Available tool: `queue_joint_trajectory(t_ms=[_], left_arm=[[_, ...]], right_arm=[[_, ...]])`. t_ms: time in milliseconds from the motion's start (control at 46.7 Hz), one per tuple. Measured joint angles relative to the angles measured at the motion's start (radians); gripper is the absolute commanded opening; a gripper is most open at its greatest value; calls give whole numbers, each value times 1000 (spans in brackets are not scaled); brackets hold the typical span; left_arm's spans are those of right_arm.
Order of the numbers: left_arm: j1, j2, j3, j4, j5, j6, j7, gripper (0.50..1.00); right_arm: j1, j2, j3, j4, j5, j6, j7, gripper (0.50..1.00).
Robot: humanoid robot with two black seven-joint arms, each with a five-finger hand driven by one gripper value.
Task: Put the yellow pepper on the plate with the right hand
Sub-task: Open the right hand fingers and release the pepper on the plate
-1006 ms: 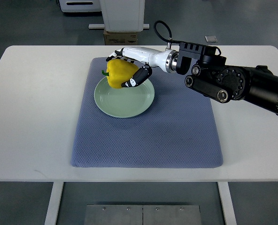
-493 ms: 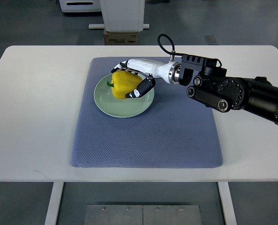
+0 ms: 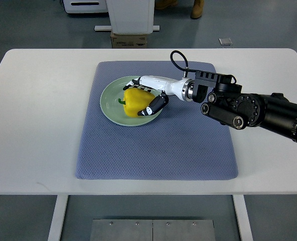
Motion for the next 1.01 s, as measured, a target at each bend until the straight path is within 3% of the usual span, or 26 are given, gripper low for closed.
queue_joint_trajectory(t_ms=[64, 86, 107, 749, 1006], left_arm=[[0, 0, 0, 0, 0, 0, 0, 1000], [0, 0, 0, 0, 0, 0, 0, 1000], [0, 0, 0, 0, 0, 0, 0, 1000], [0, 0, 0, 0, 0, 0, 0, 1000], [0, 0, 0, 0, 0, 0, 0, 1000]], right_arm=[[-5, 0, 2, 1, 6, -1, 0, 892], [-5, 0, 3, 1, 12, -2, 0, 959], [-5, 0, 4, 1, 15, -2, 0, 993], [-4, 0, 40, 6, 96, -2, -3, 1000], [-17, 0, 139, -17, 177, -5, -48, 1000]])
